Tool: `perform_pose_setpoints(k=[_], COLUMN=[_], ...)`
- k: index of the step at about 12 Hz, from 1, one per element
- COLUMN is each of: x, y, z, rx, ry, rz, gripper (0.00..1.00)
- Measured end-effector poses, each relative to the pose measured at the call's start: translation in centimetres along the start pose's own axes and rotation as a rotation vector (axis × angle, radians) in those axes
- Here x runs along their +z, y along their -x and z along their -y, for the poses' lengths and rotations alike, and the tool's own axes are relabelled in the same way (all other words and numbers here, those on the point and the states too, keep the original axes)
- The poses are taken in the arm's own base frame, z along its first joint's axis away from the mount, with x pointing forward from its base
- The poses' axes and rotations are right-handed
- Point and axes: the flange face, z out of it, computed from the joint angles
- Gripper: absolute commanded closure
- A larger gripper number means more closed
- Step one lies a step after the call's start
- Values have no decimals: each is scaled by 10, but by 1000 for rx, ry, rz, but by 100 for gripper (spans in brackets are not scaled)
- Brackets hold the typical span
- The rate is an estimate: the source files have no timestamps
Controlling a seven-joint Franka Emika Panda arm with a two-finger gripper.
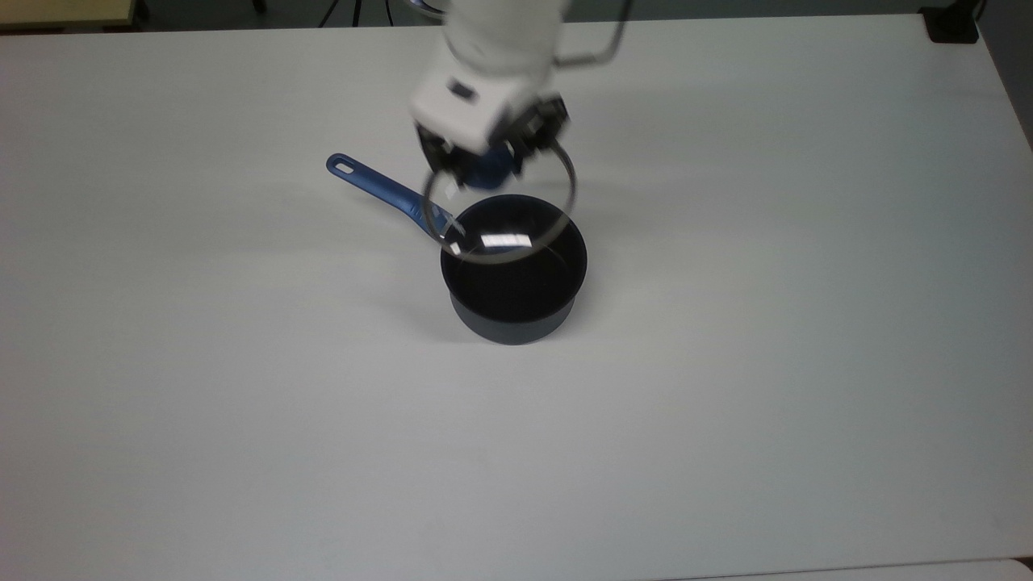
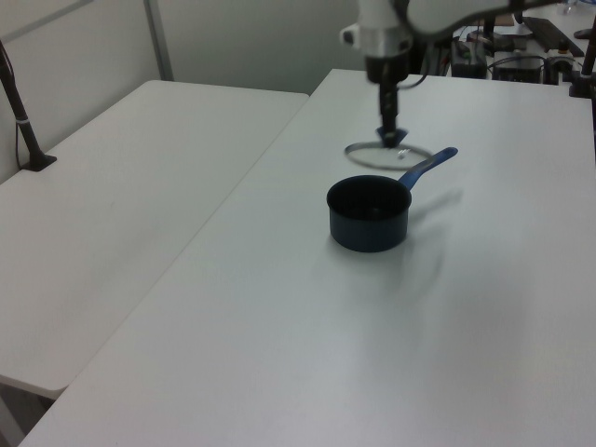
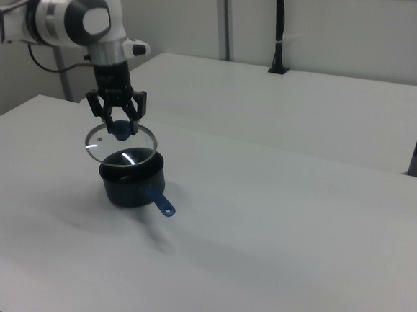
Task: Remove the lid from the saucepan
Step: 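Lift the glass lid up off the saucepan rim, then lower the held lid onto the table beside the saucepan handle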
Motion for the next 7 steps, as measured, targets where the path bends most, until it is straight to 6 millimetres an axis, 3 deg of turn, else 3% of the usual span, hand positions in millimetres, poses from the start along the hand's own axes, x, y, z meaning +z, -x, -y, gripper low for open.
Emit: perform_pose_setpoints(k=[1,3,5,7], x=[-9,-3,23,53], y=[26,68,100,120], z=[-12,-21,-18,-13], rx=[-32,-80,-114,-134], ry=[-12,-6,7,9], rz=[19,64,135,190], gripper=[62,62,62,62])
